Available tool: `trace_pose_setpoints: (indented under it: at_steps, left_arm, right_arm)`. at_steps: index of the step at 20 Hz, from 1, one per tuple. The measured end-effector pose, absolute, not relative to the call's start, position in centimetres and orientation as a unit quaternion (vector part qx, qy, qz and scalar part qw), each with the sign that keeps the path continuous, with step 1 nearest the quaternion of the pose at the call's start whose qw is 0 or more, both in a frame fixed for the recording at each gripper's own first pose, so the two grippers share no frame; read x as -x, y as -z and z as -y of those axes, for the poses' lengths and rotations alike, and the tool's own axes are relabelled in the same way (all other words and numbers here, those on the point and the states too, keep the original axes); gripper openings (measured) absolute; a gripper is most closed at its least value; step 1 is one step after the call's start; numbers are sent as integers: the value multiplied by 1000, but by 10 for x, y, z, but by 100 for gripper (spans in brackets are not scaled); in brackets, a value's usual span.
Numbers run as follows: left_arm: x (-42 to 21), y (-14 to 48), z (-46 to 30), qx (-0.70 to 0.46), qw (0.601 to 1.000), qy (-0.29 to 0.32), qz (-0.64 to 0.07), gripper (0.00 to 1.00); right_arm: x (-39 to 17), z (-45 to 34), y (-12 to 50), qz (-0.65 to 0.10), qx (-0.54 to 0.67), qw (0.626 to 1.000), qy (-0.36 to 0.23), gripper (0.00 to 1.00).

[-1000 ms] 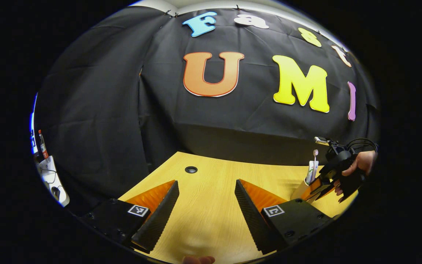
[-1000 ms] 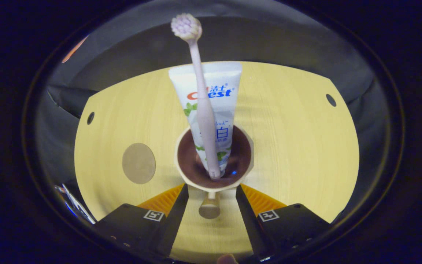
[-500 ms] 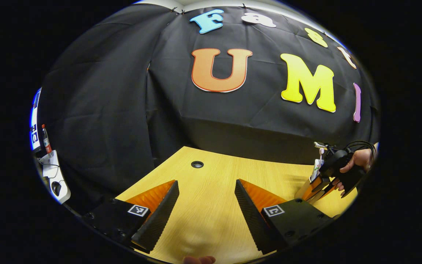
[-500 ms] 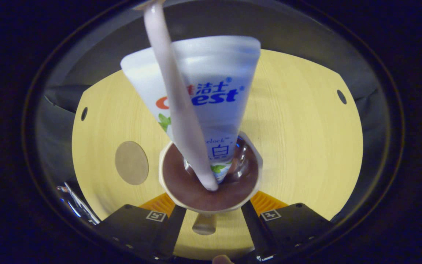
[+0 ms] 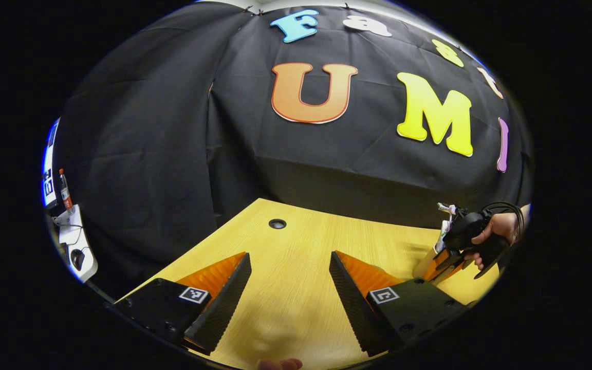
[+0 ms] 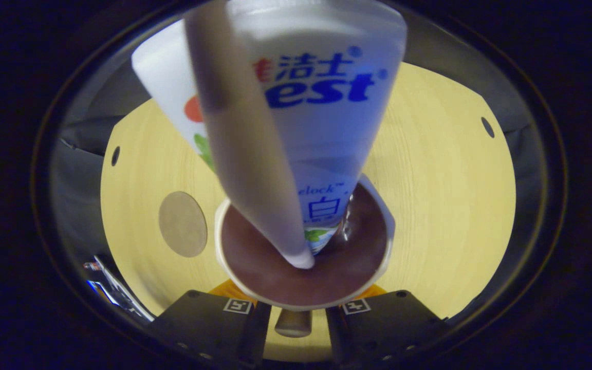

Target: Put the toothbrush and toothpaste on the desktop into the cup, then pick up the cup and place it on the coaster on the desktop.

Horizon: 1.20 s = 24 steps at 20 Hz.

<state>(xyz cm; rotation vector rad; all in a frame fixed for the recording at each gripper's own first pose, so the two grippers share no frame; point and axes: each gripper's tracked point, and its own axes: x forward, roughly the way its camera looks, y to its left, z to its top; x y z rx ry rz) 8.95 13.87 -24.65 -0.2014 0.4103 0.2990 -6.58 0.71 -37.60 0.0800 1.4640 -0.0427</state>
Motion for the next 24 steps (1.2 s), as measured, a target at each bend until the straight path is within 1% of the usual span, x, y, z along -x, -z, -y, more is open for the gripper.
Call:
trace_pose_setpoints:
  at_steps: [3, 4, 5, 7, 10, 18, 24]
  left_arm:
    - [-85, 253, -137, 110, 960, -147, -212, 98]
    - [-82, 255, -137, 114, 959, -147, -216, 98]
    - [-81, 256, -137, 116, 958, -147, -218, 98]
    - [-81, 255, -136, 117, 957, -147, -220, 98]
    - [-80, 253, -137, 116, 959, -146, -215, 98]
    - [-76, 254, -138, 117, 960, -137, -214, 98]
    - [-64, 254, -142, 124, 960, -132, -214, 98]
  right_arm:
    - [64, -6, 377, -665, -44, 745, 26, 41]
    - [64, -5, 377, -663, -45, 746, 28, 40]
    - [63, -4, 376, -663, -46, 747, 30, 37]
    - [63, -3, 376, -663, -40, 747, 27, 27]
    - [63, -2, 378, -661, -31, 749, 23, 26]
    - [62, -9, 372, -652, -36, 757, 28, 26]
    - [61, -44, 352, -632, -21, 775, 10, 26]
